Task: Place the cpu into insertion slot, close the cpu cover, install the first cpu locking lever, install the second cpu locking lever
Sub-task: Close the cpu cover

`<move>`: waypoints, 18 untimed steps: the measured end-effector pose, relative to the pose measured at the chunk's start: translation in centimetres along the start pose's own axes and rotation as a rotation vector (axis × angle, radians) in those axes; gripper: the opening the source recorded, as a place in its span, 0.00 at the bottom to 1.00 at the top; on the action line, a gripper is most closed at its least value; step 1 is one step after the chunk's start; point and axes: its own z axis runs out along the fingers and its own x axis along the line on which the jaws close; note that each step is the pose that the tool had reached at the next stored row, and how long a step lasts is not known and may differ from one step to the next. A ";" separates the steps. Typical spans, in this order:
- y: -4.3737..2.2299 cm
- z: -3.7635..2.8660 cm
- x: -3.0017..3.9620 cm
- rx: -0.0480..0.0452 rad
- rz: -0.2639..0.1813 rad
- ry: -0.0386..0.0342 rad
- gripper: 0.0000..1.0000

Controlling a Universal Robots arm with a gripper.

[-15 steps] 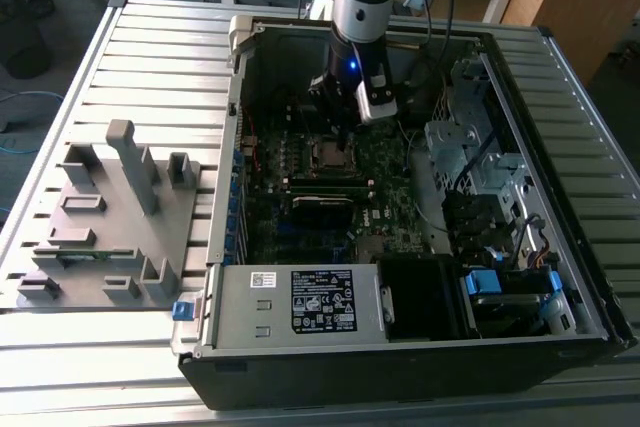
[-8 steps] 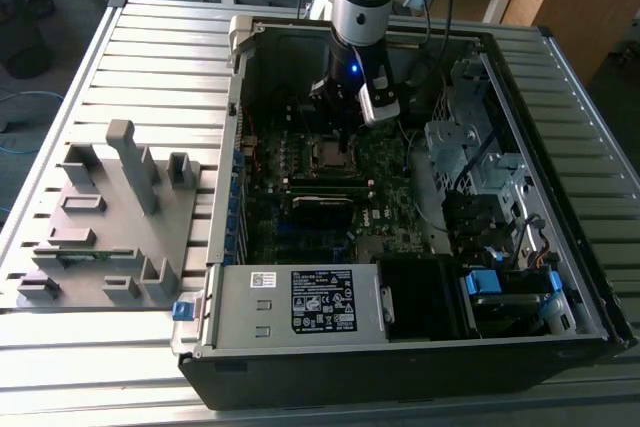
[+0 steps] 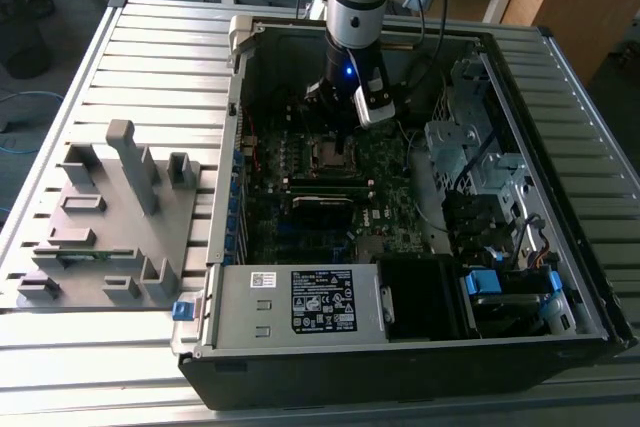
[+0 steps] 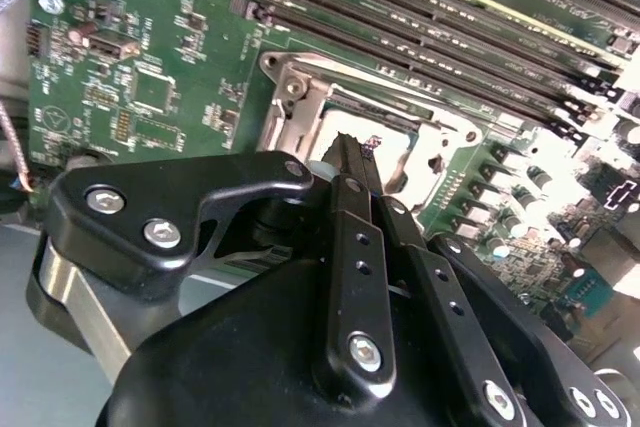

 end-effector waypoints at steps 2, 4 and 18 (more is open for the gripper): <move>0.00 0.14 0.06 -0.0031 -0.011 0.0003 0.10; -0.01 0.26 0.07 -0.0040 -0.028 0.0006 0.10; -0.04 0.90 0.29 -0.0183 -0.148 0.0024 0.10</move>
